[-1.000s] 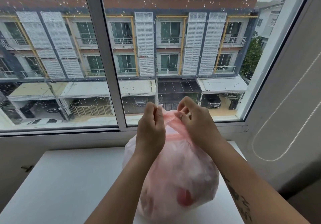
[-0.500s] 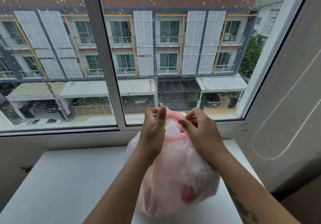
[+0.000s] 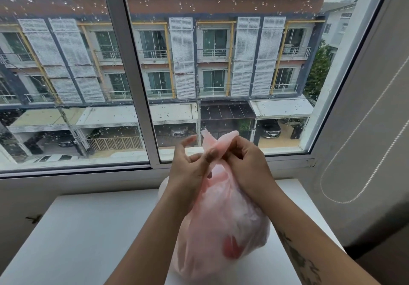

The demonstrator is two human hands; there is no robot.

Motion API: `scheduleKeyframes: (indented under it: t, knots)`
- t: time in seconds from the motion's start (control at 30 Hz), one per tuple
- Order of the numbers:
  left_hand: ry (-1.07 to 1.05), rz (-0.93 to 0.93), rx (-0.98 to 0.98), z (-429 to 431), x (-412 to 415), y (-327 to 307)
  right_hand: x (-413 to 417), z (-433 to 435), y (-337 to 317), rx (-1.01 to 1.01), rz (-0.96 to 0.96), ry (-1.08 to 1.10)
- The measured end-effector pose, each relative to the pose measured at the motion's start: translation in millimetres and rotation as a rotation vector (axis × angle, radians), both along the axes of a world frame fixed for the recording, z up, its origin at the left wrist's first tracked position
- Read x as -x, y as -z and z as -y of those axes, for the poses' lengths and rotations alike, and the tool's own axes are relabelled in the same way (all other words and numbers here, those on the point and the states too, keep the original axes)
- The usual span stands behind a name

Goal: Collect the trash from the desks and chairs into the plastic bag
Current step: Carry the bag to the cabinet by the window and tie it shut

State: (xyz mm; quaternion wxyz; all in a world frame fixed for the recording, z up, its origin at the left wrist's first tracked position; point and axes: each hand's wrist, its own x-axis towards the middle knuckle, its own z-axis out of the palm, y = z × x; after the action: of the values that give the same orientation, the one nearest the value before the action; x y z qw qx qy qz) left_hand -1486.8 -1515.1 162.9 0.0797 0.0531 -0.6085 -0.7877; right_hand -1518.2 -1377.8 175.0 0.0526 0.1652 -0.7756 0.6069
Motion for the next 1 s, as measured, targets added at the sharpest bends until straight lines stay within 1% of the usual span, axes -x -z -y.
scheduleKeyframes:
  t: [0.1,0.2,0.33,0.4,0.47,0.5,0.53,0.6,0.7,0.8,0.9,1.0]
  knots:
    - [0.123,0.131,-0.017,9,1,-7,2,-3,-1,-0.061,-0.069,-0.109]
    - [0.198,0.167,-0.045,15,2,-12,4,-3,2,-0.091,-0.122,-0.167]
    - [0.165,0.152,-0.077,12,2,-16,0,-2,7,-0.093,-0.195,-0.084]
    - [0.137,0.133,-0.123,6,2,-20,-1,-4,10,-0.101,-0.285,-0.039]
    - [0.137,0.111,-0.174,3,1,-22,2,-5,13,-0.197,-0.398,0.016]
    - [0.136,0.1,-0.182,2,0,-22,4,-5,15,-0.253,-0.428,0.037]
    - [0.126,0.083,-0.173,1,0,-21,5,-5,16,-0.29,-0.42,0.038]
    - [0.083,0.047,-0.132,1,1,-19,6,-5,13,-0.318,-0.322,-0.014]
    - [0.008,-0.018,-0.015,3,5,-17,8,-6,5,-0.346,-0.089,-0.154]
    - [-0.04,-0.064,0.154,4,6,-17,9,-9,-4,-0.239,0.14,-0.285]
    - [-0.001,-0.079,0.186,3,3,-19,9,-13,-12,-0.088,0.321,-0.452]
    - [0.009,-0.09,0.208,1,1,-20,7,-16,-17,-0.032,0.43,-0.551]
